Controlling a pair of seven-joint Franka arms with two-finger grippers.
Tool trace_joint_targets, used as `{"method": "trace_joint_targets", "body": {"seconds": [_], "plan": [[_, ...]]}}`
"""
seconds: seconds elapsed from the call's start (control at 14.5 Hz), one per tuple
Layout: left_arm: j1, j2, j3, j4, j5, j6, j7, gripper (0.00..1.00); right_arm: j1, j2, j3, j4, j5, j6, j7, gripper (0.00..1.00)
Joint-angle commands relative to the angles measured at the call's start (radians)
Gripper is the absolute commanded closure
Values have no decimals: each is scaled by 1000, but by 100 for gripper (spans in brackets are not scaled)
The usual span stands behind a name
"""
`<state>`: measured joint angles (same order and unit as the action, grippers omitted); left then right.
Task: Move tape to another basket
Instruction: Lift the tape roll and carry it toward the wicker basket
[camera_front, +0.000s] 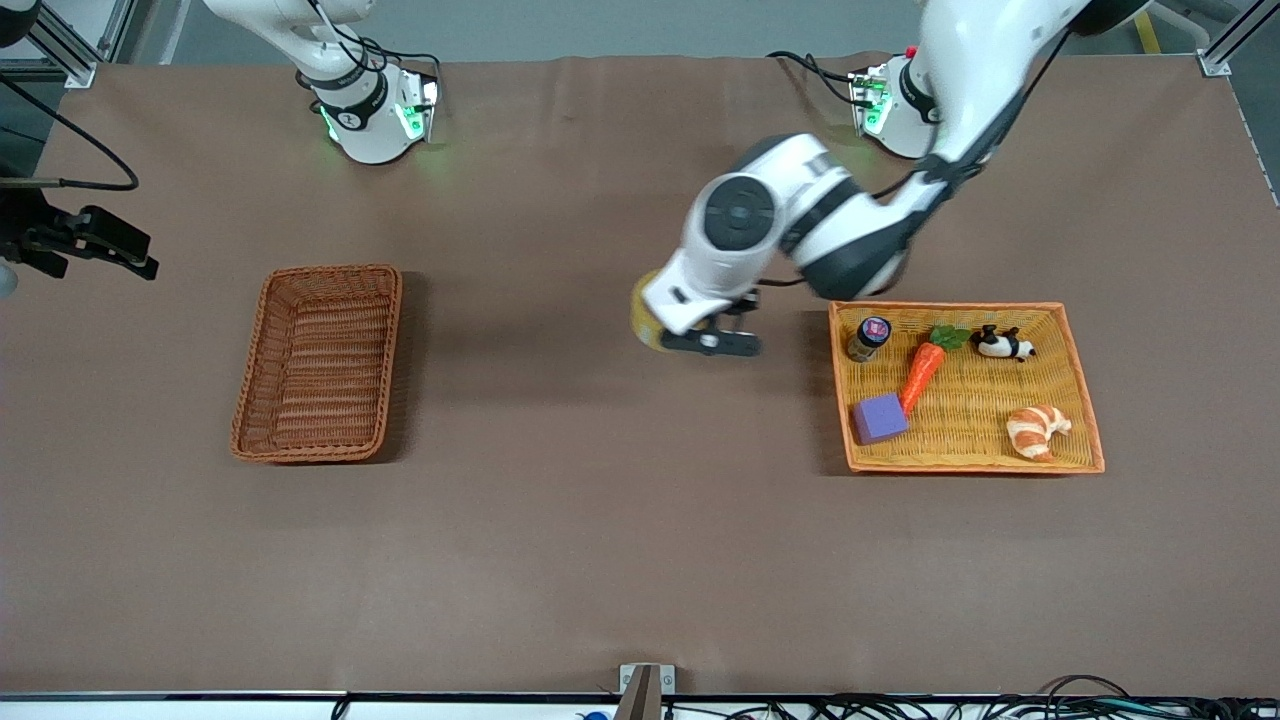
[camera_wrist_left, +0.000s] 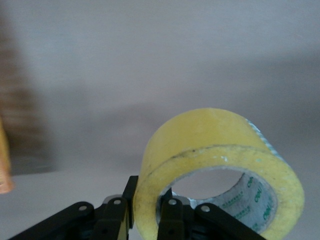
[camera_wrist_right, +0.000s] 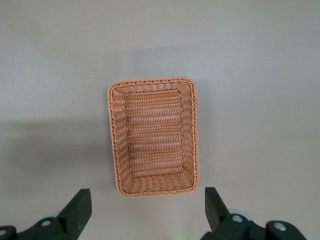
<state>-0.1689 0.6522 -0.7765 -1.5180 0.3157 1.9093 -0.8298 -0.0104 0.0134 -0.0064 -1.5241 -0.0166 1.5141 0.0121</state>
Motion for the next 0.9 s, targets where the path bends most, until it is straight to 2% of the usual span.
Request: {"method": "trace_joint_targets", "body": {"seconds": [0.0,0.14,0.35,0.41,0.48,0.62,0.83], "plan": [[-110,197,-3,215,69,-4,-41,98,-8,-7,-1,-7,10,1,-6,0],[-164,248,26,231,72,144,-43,96,-10,-6,-1,-7,10,1,-8,0],[-364,280,259,280,63,327,-37,93,-10,-6,-1,-7,12,9,-11,0],[-417,305,319,307,62,368,-37,92,-11,3,-1,-2,12,9,-11,0],[-432,320,339,317,60,391,-37,91,-10,5,-1,-1,12,8,-11,0],[-429,320,339,312,36,398,-35,80,-8,8,-1,-1,12,5,-9,0],[-435,323,341,308,-3,401,-32,42,-11,17,-1,-1,32,12,-1,0]]}}
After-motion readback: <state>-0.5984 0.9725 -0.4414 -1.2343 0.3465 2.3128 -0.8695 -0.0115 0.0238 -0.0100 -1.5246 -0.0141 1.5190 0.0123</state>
